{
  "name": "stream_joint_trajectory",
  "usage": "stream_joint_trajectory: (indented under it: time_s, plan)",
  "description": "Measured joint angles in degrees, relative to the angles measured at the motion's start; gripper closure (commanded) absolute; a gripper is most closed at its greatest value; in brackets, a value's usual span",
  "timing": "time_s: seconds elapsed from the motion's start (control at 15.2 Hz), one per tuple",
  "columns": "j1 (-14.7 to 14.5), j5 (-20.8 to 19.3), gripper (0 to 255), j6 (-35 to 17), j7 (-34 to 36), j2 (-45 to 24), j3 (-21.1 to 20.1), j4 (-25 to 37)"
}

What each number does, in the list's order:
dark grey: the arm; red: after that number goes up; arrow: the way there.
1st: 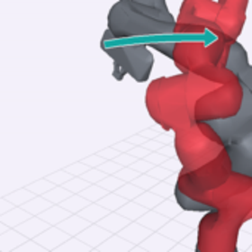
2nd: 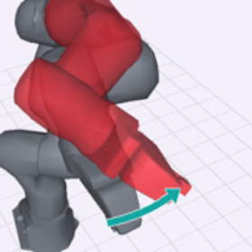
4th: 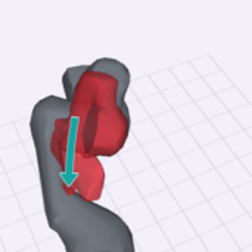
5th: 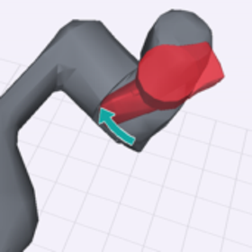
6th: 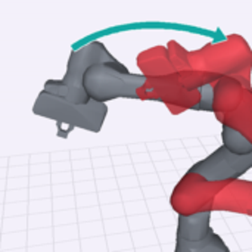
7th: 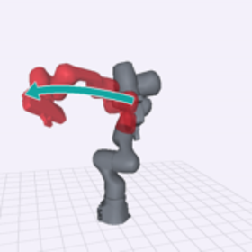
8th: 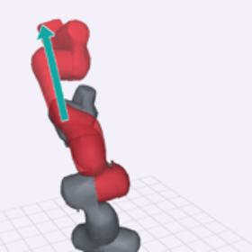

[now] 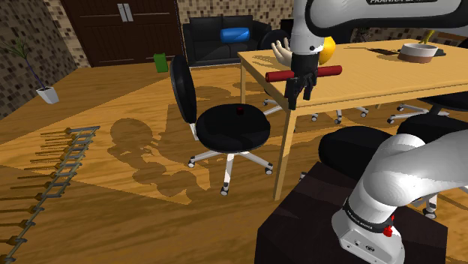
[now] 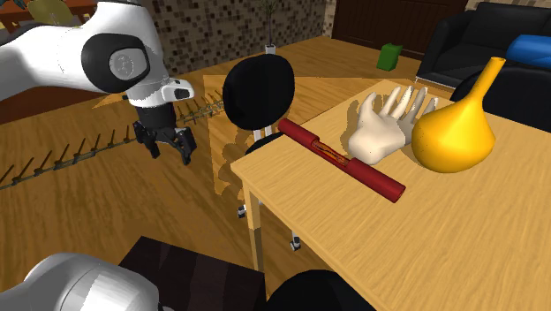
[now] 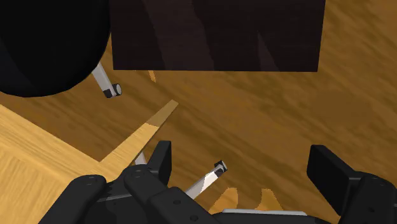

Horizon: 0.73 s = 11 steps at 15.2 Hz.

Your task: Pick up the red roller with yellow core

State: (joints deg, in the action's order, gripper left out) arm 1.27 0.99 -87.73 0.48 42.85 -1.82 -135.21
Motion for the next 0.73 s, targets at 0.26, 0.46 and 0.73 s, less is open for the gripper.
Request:
stream_joint_trajectory:
  time_s: [0.26,0.46,0.73]
  plan:
    - [0.1,-2.4,0,-0.2,-5.9,-0.3,3.5,0.4]
    - [0.1,-5.6,0,-1.5,-14.3,-1.5,8.2,0.9]
    - [-0.5,-9.0,0,-2.6,-25.3,-4.3,14.1,3.6]
